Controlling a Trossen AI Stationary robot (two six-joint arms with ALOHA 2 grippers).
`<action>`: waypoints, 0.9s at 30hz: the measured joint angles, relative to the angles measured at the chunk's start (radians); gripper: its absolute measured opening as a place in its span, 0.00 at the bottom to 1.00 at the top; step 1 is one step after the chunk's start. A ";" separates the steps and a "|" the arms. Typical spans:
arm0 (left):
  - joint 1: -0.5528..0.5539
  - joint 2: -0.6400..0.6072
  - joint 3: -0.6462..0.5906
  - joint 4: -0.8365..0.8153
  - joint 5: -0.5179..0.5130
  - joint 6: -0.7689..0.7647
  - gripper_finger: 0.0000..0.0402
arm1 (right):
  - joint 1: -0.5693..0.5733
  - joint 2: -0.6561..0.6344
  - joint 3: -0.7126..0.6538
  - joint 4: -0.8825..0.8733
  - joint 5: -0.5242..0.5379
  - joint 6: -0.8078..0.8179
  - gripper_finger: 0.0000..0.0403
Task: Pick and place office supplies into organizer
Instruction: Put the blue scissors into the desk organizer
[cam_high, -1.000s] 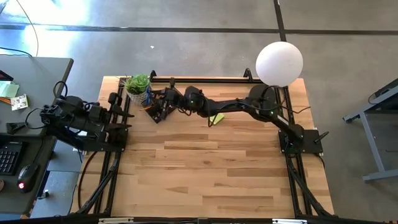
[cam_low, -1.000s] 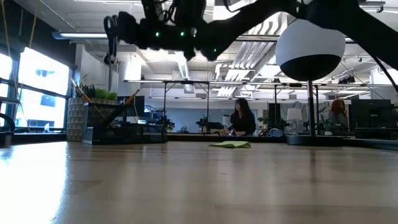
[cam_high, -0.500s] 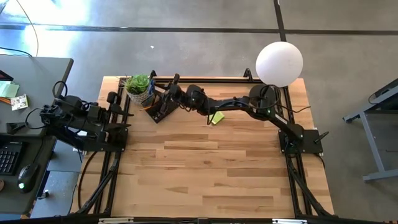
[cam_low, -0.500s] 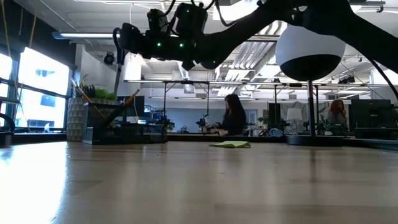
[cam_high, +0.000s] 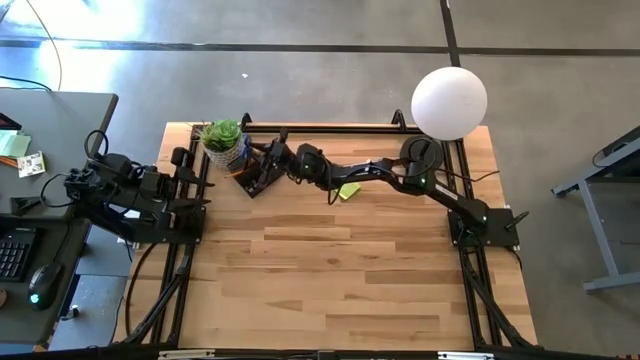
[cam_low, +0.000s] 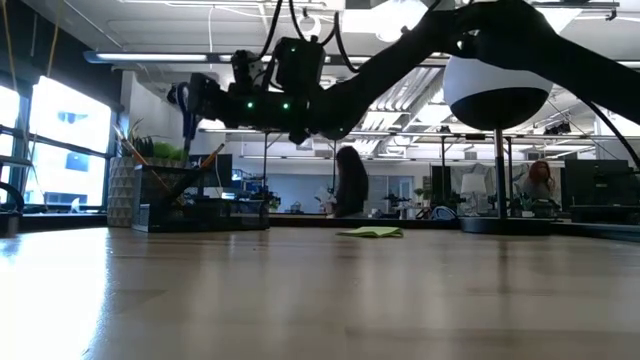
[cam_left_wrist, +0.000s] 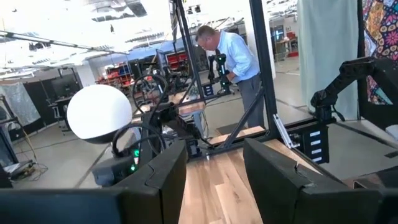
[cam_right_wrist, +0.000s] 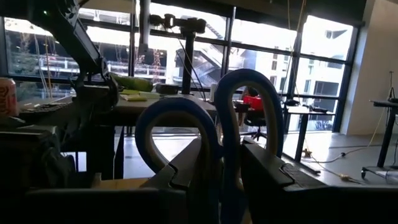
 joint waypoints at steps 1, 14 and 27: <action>0.000 0.000 0.000 0.000 0.000 0.000 0.37 | 0.000 0.003 0.000 -0.002 -0.005 0.007 0.20; 0.000 0.000 0.000 -0.001 0.000 -0.001 0.37 | 0.036 0.006 0.000 -0.037 -0.061 0.014 0.35; 0.000 0.000 0.000 -0.009 0.002 -0.012 0.37 | 0.038 0.004 0.000 -0.070 -0.012 0.019 0.50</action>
